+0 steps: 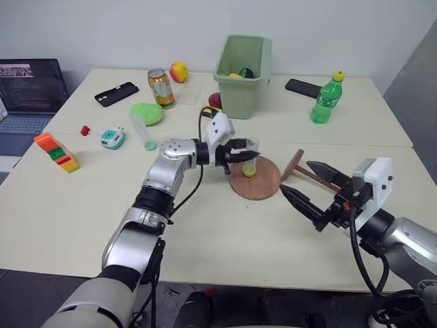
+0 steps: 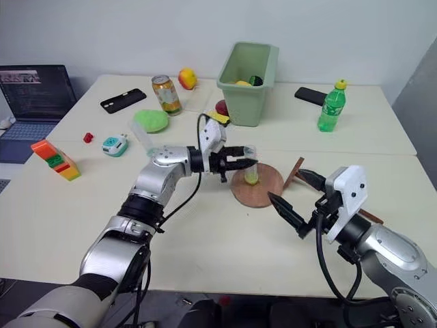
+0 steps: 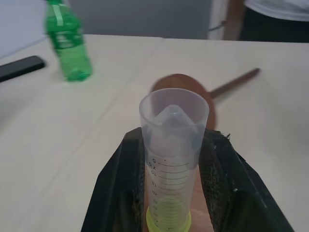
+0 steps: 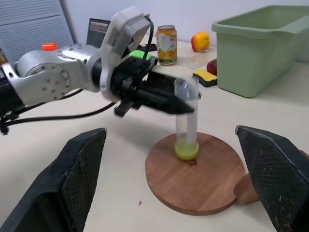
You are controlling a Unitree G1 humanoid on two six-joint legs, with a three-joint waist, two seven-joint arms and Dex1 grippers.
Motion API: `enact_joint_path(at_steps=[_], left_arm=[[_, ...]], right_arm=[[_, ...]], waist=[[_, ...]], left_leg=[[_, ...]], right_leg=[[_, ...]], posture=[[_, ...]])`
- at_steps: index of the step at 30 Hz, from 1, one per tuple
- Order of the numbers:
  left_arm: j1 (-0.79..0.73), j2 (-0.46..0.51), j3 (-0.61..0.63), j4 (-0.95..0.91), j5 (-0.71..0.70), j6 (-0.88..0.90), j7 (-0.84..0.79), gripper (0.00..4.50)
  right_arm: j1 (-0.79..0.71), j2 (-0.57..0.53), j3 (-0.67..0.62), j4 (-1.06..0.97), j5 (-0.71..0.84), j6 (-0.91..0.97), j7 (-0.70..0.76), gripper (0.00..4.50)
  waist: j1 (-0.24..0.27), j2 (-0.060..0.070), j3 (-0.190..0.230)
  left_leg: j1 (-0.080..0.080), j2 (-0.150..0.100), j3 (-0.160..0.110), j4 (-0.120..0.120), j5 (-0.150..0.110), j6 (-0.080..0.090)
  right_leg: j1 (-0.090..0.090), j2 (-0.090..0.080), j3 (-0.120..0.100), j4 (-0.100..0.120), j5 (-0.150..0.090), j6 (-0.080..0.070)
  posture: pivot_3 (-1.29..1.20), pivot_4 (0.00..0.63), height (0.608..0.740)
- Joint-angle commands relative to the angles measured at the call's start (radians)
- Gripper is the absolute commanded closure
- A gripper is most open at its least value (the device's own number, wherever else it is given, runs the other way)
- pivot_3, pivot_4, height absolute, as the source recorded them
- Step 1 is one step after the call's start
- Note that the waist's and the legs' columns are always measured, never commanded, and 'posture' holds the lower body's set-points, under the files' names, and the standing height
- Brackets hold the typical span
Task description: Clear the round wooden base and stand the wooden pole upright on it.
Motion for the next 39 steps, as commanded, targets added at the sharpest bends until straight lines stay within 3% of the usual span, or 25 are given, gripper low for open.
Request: enact_joint_path(at_steps=[1, 10, 16, 18, 27, 31, 35, 39], left_arm=[[-0.066, 0.07, 0.165, 0.08, -0.016, 0.03, 0.224, 3.29], [0.028, 0.102, 0.258, 0.084, 0.027, 0.053, 0.502, 3.29], [0.051, 0.068, 0.265, 0.088, 0.019, 0.063, 0.549, 3.29], [0.056, 0.07, 0.262, 0.083, 0.026, 0.064, 0.554, 2.59], [0.091, 0.086, 0.271, -0.009, 0.004, 0.123, 0.539, 0.8], [0.129, 0.116, 0.281, -0.152, -0.043, 0.207, 0.486, 0.06], [0.188, 0.165, 0.286, -0.328, -0.092, 0.307, 0.433, 0.01], [0.213, 0.275, 0.276, -0.488, -0.125, 0.407, 0.347, 0.01]], right_arm=[[-0.046, -0.007, 0.01, -0.017, 0.031, -0.024, 0.005, 0.0], [-0.144, -0.02, 0.058, 0.017, 0.074, -0.014, 0.033, 0.0], [-0.182, -0.032, 0.076, 0.057, 0.071, -0.016, 0.058, 0.0], [-0.186, -0.034, 0.077, 0.064, 0.071, -0.017, 0.061, 0.0], [-0.195, -0.033, 0.082, 0.07, 0.074, -0.014, 0.052, 0.0], [-0.212, -0.033, 0.082, 0.08, 0.078, -0.009, 0.046, 0.0], [-0.221, -0.03, 0.082, 0.087, 0.083, -0.008, 0.04, 0.0], [-0.214, -0.04, 0.058, 0.12, 0.083, -0.008, 0.045, 0.0]], waist=[[-0.007, 0.0, 0.0], [-0.003, -0.002, 0.001], [0.006, -0.003, 0.001], [0.005, -0.003, 0.001], [0.003, -0.003, 0.001], [0.004, -0.003, 0.001], [-0.004, -0.003, 0.001], [-0.004, -0.003, 0.001]], left_leg=[[0.0, 0.0, 0.0, 0.0, 0.0, 0.0], [-0.001, -0.001, -0.001, 0.001, 0.002, -0.003], [-0.001, -0.001, -0.001, 0.001, 0.002, -0.003], [-0.001, -0.001, 0.0, 0.001, 0.002, -0.003], [-0.001, 0.0, 0.0, 0.0, 0.002, -0.003], [-0.001, 0.0, 0.0, 0.001, 0.002, -0.003], [-0.001, 0.0, 0.0, 0.0, 0.002, -0.003], [-0.001, 0.0, -0.001, 0.0, 0.002, -0.003]], right_leg=[[0.0, 0.0, 0.0, 0.0, 0.0, 0.0], [0.0, -0.001, -0.001, 0.0, 0.0, 0.0], [0.0, -0.001, -0.001, 0.0, 0.0, 0.0], [-0.001, -0.001, -0.001, 0.0, 0.0, 0.0], [-0.001, -0.001, -0.001, 0.0, 0.0, 0.0], [-0.001, -0.001, 0.0, 0.0, 0.0, 0.0], [-0.001, -0.001, 0.0, 0.0, 0.0, 0.0], [-0.001, -0.001, 0.0, 0.0, 0.0, 0.0]], posture=[[0.0, 0.15, 0.74], [0.0, 0.15, 0.74], [0.0, 0.15, 0.74], [0.0, 0.15, 0.74], [0.0, 0.15, 0.74], [0.0, 0.15, 0.74], [0.0, 0.15, 0.74], [0.0, 0.15, 0.74]])
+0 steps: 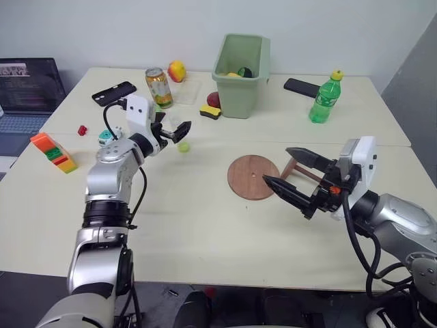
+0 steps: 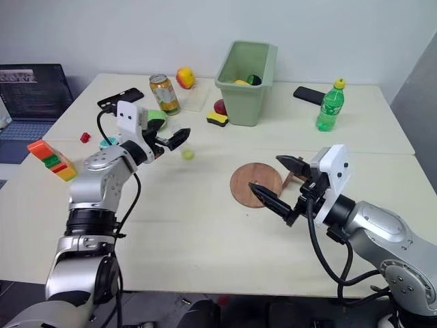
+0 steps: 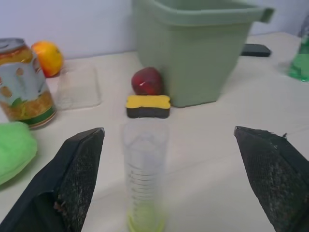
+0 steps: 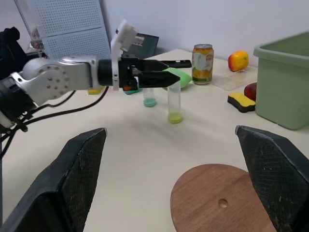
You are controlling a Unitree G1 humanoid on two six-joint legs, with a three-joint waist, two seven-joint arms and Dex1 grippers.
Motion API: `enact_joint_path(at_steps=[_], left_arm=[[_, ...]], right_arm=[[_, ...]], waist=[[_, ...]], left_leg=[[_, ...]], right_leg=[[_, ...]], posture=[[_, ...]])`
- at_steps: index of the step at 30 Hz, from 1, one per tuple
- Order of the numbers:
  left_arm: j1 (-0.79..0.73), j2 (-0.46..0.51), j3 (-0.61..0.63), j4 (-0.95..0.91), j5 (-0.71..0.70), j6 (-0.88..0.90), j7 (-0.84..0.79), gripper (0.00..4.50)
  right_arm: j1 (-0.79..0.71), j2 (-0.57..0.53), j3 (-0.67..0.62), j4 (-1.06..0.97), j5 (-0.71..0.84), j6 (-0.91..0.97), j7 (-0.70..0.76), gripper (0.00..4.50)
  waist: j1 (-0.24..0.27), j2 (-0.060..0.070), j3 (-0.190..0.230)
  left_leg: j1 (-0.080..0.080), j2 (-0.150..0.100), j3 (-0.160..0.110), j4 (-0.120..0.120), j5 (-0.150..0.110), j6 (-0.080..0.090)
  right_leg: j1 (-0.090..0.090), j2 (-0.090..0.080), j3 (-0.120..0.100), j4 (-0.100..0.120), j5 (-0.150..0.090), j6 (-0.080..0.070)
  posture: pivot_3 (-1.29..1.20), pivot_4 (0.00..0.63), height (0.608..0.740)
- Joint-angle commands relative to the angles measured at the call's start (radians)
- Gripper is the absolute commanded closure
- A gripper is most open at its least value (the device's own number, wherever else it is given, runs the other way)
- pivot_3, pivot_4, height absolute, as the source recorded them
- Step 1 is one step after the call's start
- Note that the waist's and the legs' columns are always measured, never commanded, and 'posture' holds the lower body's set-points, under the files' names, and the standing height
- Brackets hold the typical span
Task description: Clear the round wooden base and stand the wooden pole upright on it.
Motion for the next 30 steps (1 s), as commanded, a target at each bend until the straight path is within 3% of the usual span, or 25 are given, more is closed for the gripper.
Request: enact_joint_path(at_steps=[1, 4, 8, 11, 14, 22, 30], left_arm=[[-0.002, 0.111, 0.009, -0.173, -0.038, 0.077, -0.089, 0.01], [0.021, 0.165, -0.006, -0.287, -0.144, 0.181, -0.225, 0.01], [0.101, 0.224, -0.097, -0.479, -0.271, 0.28, -0.418, 0.01], [0.126, 0.22, -0.154, -0.542, -0.282, 0.269, -0.466, 0.01], [0.135, 0.192, -0.213, -0.579, -0.275, 0.237, -0.496, 0.01], [0.129, 0.151, -0.277, -0.56, -0.23, 0.154, -0.524, 0.01], [0.151, 0.141, -0.276, -0.597, -0.229, 0.147, -0.503, 0.01]], right_arm=[[-0.001, -0.019, -0.045, 0.026, 0.009, -0.009, 0.006, 0.0], [0.012, -0.101, -0.071, 0.096, -0.053, -0.011, 0.079, 0.0], [-0.013, -0.324, -0.006, 0.276, -0.245, -0.037, 0.237, 0.0], [-0.105, -0.393, 0.047, 0.433, -0.307, -0.004, 0.294, 0.0], [-0.227, -0.458, 0.182, 0.564, -0.403, -0.015, 0.45, 0.0], [-0.569, -0.328, 0.418, 0.904, -0.545, 0.099, 0.615, 0.0], [-0.694, -0.256, 0.575, 1.142, -0.73, -0.002, 0.766, 0.0]], waist=[[-0.001, 0.0, 0.0], [0.0, 0.0, 0.0], [0.006, 0.001, 0.0], [0.007, 0.001, 0.001], [0.003, 0.003, 0.002], [-0.015, 0.003, 0.002], [-0.011, 0.003, 0.002]], left_leg=[[0.0, 0.0, 0.0, 0.0, 0.0, 0.0], [0.0, 0.0, 0.0, 0.0, 0.0, 0.0], [0.0, -0.001, 0.002, 0.0, 0.0, 0.0], [0.0, 0.0, 0.002, 0.0, 0.0, 0.001], [0.001, 0.001, 0.002, 0.0, -0.002, 0.004], [0.0, 0.0, 0.004, 0.0, -0.001, 0.003], [-0.002, 0.0, 0.002, 0.0, 0.0, 0.001]], right_leg=[[0.0, 0.0, 0.0, 0.0, 0.0, 0.0], [0.0, 0.0, 0.0, 0.0, 0.0, 0.0], [0.001, -0.001, 0.001, -0.002, 0.0, 0.0], [0.001, 0.0, 0.0, -0.001, 0.0, 0.0], [0.001, 0.001, 0.001, 0.0, 0.0, 0.0], [0.0, 0.0, 0.002, -0.001, 0.0, -0.001], [-0.001, -0.001, 0.0, -0.003, 0.0, -0.001]], posture=[[0.0, 0.15, 0.74], [0.0, 0.15, 0.74], [0.0, 0.15, 0.74], [0.0, 0.15, 0.74], [0.0, 0.15, 0.74], [0.0, 0.15, 0.74], [0.0, 0.15, 0.74]])
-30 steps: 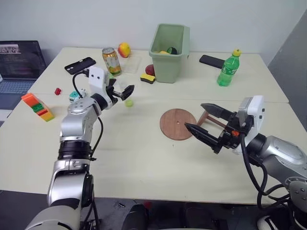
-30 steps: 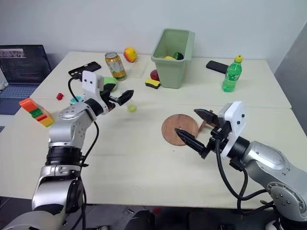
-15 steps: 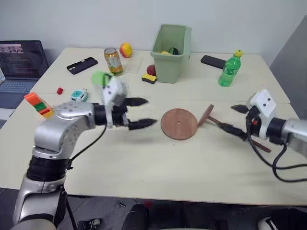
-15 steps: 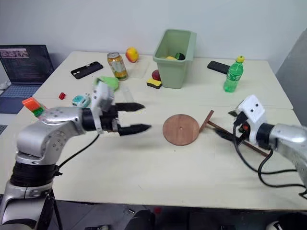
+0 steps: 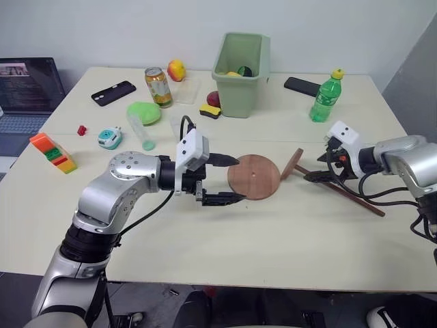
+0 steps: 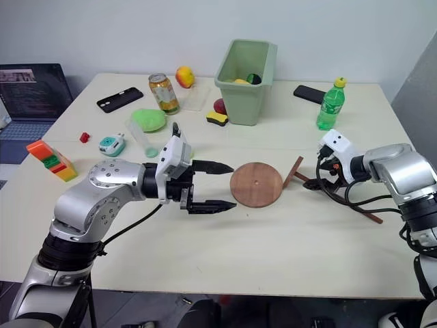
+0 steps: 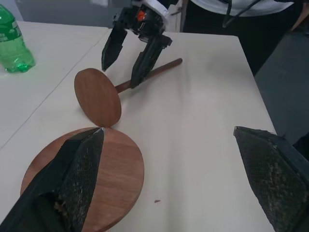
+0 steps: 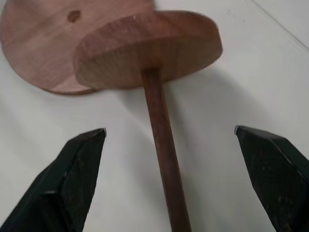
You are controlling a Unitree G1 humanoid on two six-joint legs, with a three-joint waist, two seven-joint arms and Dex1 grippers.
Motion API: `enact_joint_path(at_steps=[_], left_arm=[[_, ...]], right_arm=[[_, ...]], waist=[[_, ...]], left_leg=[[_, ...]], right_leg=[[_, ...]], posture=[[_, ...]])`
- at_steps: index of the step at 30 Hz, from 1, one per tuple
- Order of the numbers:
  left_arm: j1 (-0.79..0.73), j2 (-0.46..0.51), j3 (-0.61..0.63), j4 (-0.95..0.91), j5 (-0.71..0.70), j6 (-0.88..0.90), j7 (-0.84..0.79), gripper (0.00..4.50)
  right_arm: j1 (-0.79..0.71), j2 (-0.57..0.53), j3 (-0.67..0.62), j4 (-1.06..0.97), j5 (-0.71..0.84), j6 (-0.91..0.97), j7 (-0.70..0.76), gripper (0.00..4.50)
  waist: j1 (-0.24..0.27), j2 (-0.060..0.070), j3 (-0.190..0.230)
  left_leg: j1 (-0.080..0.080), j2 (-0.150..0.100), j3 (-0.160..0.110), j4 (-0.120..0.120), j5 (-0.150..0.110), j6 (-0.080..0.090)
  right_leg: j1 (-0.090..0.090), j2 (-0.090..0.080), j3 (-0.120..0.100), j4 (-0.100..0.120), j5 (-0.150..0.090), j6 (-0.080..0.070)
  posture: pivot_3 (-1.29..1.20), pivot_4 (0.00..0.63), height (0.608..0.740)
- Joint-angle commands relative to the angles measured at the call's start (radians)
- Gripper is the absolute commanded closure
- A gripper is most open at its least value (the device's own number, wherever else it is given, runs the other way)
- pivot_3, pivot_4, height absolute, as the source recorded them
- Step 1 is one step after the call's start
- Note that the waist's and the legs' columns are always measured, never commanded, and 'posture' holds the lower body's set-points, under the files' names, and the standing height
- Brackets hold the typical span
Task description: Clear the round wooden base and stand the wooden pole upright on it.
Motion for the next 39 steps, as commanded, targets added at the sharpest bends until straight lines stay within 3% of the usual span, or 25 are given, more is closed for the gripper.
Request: enact_joint_path(at_steps=[1, 3, 21, 25, 28, 30, 33, 36, 39], left_arm=[[0.005, -0.008, 0.017, -0.051, -0.007, -0.014, 0.018, 0.01], [0.012, -0.016, 0.026, -0.064, -0.018, -0.004, 0.034, 0.01], [0.016, -0.023, 0.036, -0.079, -0.038, 0.012, 0.062, 0.0], [0.01, -0.018, 0.04, -0.073, -0.036, 0.009, 0.056, 0.0], [0.012, -0.005, 0.067, -0.067, -0.048, 0.01, 0.051, 0.0], [0.028, 0.025, 0.12, -0.061, -0.072, 0.032, 0.05, 0.0], [0.058, 0.046, 0.188, -0.056, -0.109, 0.052, 0.066, 0.0], [0.122, 0.084, 0.22, -0.06, -0.097, 0.029, 0.05, 0.0], [0.181, 0.09, 0.261, -0.057, -0.096, 0.014, 0.082, 0.0]], right_arm=[[-0.046, 0.024, 0.022, 0.088, -0.08, -0.073, 0.059, 0.0], [-0.054, 0.039, 0.025, 0.117, -0.103, -0.087, 0.084, 0.0], [-0.089, 0.101, -0.002, 0.233, -0.237, -0.157, 0.196, 4.28], [-0.11, 0.114, -0.045, 0.22, -0.211, -0.113, 0.198, 4.26], [-0.144, 0.155, -0.168, 0.163, -0.126, -0.061, 0.153, 4.26], [-0.139, 0.254, -0.374, -0.018, 0.018, 0.065, 0.026, 4.26], [-0.077, 0.437, -0.575, -0.251, 0.12, 0.169, -0.203, 4.26], [0.024, 0.626, -0.639, -0.448, 0.148, 0.114, -0.392, 4.26], [0.111, 0.798, -0.619, -0.515, 0.104, 0.003, -0.568, 4.26]], waist=[[0.0, 0.0, 0.0], [-0.001, 0.0, 0.0], [-0.004, 0.0, 0.0], [-0.004, 0.0, 0.0], [-0.005, 0.0, 0.0], [-0.011, 0.002, 0.001], [-0.022, 0.003, 0.001], [-0.023, 0.002, 0.0], [-0.019, 0.003, 0.001]], left_leg=[[0.0, 0.0, 0.0, 0.0, 0.0, 0.0], [0.0, 0.0, 0.0, 0.0, 0.0, 0.0], [0.0, 0.0, 0.0, 0.0, 0.0, 0.0], [0.0, 0.0, 0.0, 0.0, 0.0, 0.0], [0.0, 0.0, 0.0, 0.0, 0.0, 0.0], [0.0, 0.0, 0.001, 0.0, 0.0, 0.0], [0.0, 0.002, 0.0, -0.001, 0.0, 0.0], [0.001, 0.002, -0.003, -0.002, 0.0, 0.0], [0.0, 0.002, -0.002, -0.001, 0.0, -0.001]], right_leg=[[0.0, 0.0, 0.0, 0.0, 0.0, 0.0], [0.0, 0.0, 0.0, 0.001, 0.0, 0.0], [0.0, 0.0, 0.0, 0.001, 0.0, 0.0], [0.0, 0.0, 0.0, 0.001, 0.0, 0.0], [0.0, 0.0, 0.0, 0.001, 0.0, 0.0], [-0.001, 0.0, 0.001, 0.002, 0.0, 0.0], [-0.001, 0.002, 0.0, 0.003, 0.0, 0.0], [0.0, 0.002, -0.002, 0.001, 0.0, 0.0], [-0.001, -0.001, 0.0, 0.003, 0.0, 0.0]], posture=[[0.0, 0.15, 0.74], [0.0, 0.15, 0.74], [0.0, 0.15, 0.74], [0.0, 0.15, 0.74], [0.0, 0.15, 0.74], [0.0, 0.15, 0.74], [0.0, 0.15, 0.74], [0.0, 0.15, 0.74], [0.0, 0.15, 0.74]])
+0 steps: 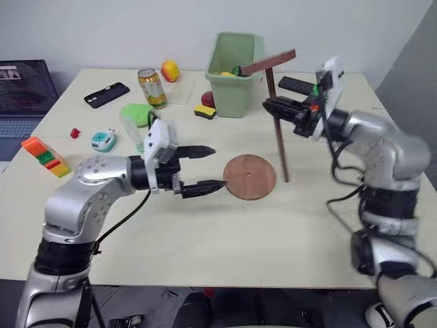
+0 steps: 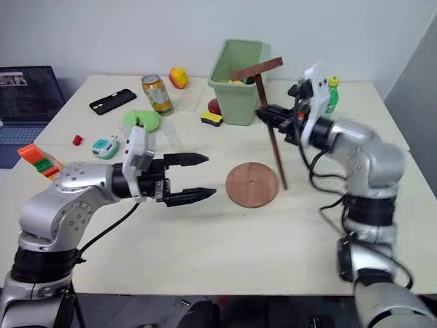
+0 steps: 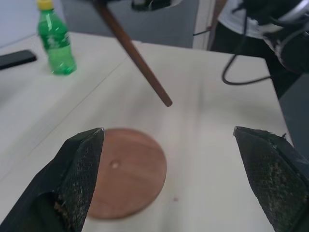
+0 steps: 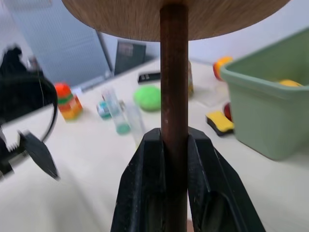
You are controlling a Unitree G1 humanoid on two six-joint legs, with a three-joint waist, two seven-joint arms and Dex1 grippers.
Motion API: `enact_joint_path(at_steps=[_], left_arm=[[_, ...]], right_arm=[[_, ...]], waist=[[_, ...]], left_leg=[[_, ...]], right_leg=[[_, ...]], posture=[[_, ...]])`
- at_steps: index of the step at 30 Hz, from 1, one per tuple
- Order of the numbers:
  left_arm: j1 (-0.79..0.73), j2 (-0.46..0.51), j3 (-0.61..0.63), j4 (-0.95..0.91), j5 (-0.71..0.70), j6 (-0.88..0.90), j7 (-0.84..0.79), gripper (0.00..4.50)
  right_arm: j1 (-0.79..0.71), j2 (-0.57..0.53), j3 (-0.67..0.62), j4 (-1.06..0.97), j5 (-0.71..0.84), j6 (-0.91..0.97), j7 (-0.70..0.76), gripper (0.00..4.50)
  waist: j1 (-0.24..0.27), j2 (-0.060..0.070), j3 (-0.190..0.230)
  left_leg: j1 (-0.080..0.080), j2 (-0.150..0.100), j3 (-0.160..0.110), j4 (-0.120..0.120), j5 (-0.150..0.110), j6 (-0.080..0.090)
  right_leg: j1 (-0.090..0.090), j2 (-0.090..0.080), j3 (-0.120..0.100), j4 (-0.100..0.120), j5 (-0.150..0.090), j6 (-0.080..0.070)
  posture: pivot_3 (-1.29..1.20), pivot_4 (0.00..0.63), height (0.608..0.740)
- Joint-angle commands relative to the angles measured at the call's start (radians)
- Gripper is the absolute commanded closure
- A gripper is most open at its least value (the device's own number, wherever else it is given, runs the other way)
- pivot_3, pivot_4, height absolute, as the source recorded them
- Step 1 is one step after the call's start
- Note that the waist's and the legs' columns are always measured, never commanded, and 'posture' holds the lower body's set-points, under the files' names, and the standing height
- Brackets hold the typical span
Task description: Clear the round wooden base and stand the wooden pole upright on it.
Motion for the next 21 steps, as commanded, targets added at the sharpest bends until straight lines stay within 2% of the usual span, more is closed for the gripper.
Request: enact_joint_path(at_steps=[1, 4, 12, 21], left_arm=[[0.033, -0.002, 0.063, -0.021, -0.006, -0.028, 0.039, 0.0], [0.051, -0.015, 0.082, -0.028, -0.014, -0.027, 0.075, 0.0], [0.081, -0.034, 0.071, -0.078, -0.038, -0.004, 0.117, 0.0], [0.084, -0.028, 0.06, -0.09, -0.056, 0.004, 0.118, 0.0]], right_arm=[[0.064, 0.114, 0.022, -0.085, -0.044, -0.146, -0.181, 4.26], [0.09, 0.191, 0.039, -0.044, -0.075, -0.259, -0.27, 4.26], [0.039, 0.213, 0.049, 0.107, -0.121, -0.5, -0.353, 4.26], [0.025, 0.256, 0.088, 0.242, -0.129, -0.624, -0.388, 4.26]], waist=[[0.004, 0.001, 0.001], [0.008, 0.001, 0.001], [-0.005, 0.001, 0.001], [-0.015, 0.001, 0.001]], left_leg=[[0.0, 0.0, 0.0, 0.001, 0.0, 0.0], [0.001, -0.002, 0.0, 0.001, 0.001, -0.001], [0.002, -0.001, 0.001, -0.001, 0.001, -0.001], [0.002, -0.001, 0.002, 0.0, 0.001, -0.001]], right_leg=[[0.0, -0.001, 0.0, 0.001, 0.0, 0.0], [-0.001, -0.001, 0.002, 0.002, 0.001, 0.001], [-0.002, 0.002, 0.002, 0.002, 0.001, 0.001], [-0.003, 0.002, 0.003, 0.004, 0.001, 0.001]], posture=[[0.0, 0.15, 0.74], [0.0, 0.15, 0.74], [0.0, 0.15, 0.74], [0.0, 0.15, 0.74]])
